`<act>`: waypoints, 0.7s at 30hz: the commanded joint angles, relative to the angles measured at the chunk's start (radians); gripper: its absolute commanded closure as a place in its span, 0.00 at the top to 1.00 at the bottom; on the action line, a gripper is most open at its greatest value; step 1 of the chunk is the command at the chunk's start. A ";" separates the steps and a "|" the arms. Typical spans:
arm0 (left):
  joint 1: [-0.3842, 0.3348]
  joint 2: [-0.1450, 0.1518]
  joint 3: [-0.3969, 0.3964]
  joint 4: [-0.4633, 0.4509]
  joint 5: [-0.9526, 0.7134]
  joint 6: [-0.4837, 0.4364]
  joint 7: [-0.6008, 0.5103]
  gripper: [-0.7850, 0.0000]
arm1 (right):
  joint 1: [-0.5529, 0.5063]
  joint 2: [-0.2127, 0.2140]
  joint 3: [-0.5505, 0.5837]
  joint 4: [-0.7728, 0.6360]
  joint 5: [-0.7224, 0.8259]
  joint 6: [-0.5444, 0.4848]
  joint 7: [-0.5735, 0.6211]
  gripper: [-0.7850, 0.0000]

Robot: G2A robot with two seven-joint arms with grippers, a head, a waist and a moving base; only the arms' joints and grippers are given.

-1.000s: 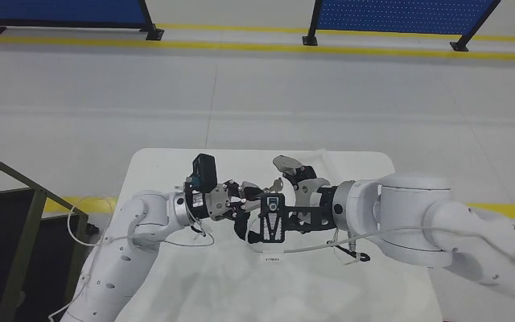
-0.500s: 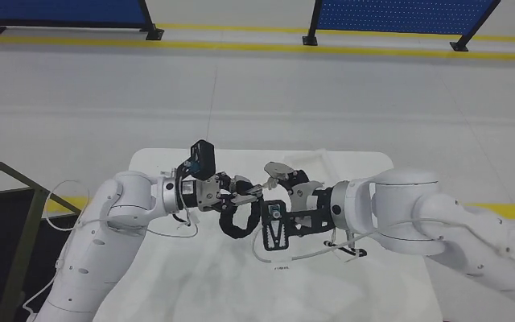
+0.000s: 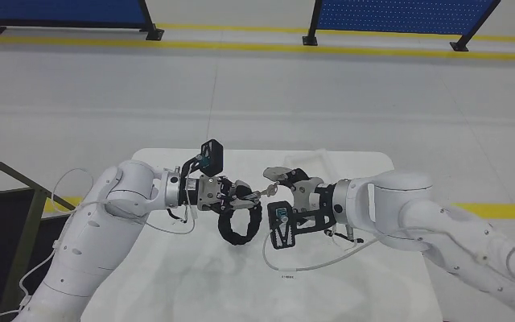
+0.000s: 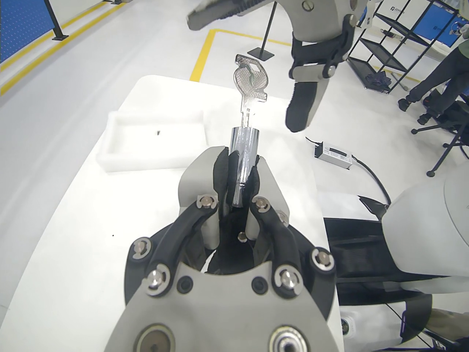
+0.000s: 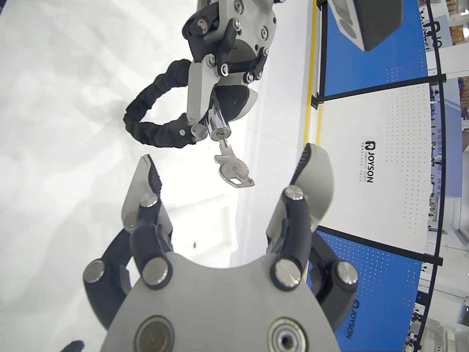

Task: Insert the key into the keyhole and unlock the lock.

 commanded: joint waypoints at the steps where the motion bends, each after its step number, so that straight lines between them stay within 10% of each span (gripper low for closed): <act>1: -0.003 0.004 0.005 0.001 -0.017 0.000 -0.007 0.00 | -0.019 0.003 0.011 -0.004 -0.012 0.016 0.000 0.34; 21: -0.024 0.028 0.055 0.010 -0.054 0.000 0.009 0.00 | -0.109 -0.001 0.085 -0.036 -0.010 0.036 0.014 0.02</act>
